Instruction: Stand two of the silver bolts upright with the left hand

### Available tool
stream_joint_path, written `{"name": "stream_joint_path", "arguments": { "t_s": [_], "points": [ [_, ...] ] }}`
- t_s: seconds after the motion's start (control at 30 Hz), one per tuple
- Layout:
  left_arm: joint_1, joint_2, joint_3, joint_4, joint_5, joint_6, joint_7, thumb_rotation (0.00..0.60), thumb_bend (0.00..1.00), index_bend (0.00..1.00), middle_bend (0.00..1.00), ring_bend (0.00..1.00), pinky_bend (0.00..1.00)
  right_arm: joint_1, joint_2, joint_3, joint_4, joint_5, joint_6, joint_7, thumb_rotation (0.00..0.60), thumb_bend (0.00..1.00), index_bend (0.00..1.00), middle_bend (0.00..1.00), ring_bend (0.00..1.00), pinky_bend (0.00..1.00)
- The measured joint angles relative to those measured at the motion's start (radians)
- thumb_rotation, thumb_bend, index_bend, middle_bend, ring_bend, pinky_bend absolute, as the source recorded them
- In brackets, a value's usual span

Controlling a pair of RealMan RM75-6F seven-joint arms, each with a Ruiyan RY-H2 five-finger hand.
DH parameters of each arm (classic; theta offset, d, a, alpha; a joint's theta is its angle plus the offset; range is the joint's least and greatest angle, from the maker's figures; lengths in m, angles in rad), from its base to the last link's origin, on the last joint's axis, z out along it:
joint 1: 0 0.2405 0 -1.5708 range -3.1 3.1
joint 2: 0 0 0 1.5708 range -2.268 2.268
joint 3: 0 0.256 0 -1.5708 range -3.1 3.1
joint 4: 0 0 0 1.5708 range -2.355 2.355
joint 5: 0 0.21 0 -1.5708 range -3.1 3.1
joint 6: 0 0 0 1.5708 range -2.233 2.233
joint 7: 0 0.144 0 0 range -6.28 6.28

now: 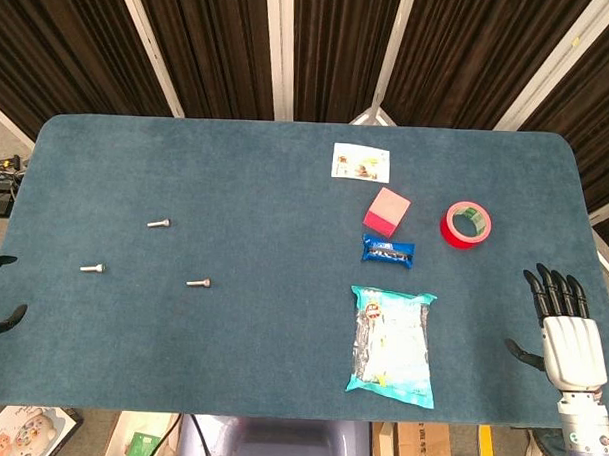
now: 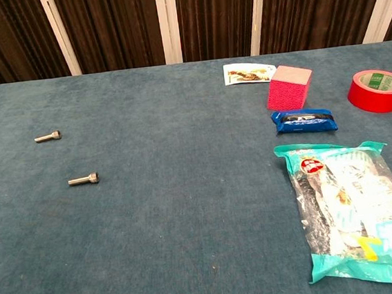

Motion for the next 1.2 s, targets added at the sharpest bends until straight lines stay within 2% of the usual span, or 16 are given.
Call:
{"name": "stream_joint_path", "arguments": {
  "t_s": [0.37,0.63,1.2],
  "points": [
    [0.008,0.01,-0.007,-0.002,0.005,0.019,-0.022,0.6,0.34,0.26,0.0,0.0,0.0,0.009,-0.005,-0.007,-0.008,0.026,-0.045,-0.018,0.6,0.0,0.08,0.02,0.0,0.0],
    [0.001,0.009,-0.013,0.012,-0.014,-0.006,-0.034,0.6,0.34,0.26,0.0,0.0,0.0,0.01,-0.006,-0.005,-0.017,0.033,-0.048,-0.014,0.6,0.0,0.08,0.02,0.0,0.0],
    [-0.001,0.001,0.0,0.02,-0.01,-0.019,0.02,0.6,0.34,0.27,0.0,0.0,0.0,0.004,-0.002,0.004,-0.028,0.062,-0.048,-0.022,0.6,0.0,0.08,0.02,0.0,0.0]
  ]
}}
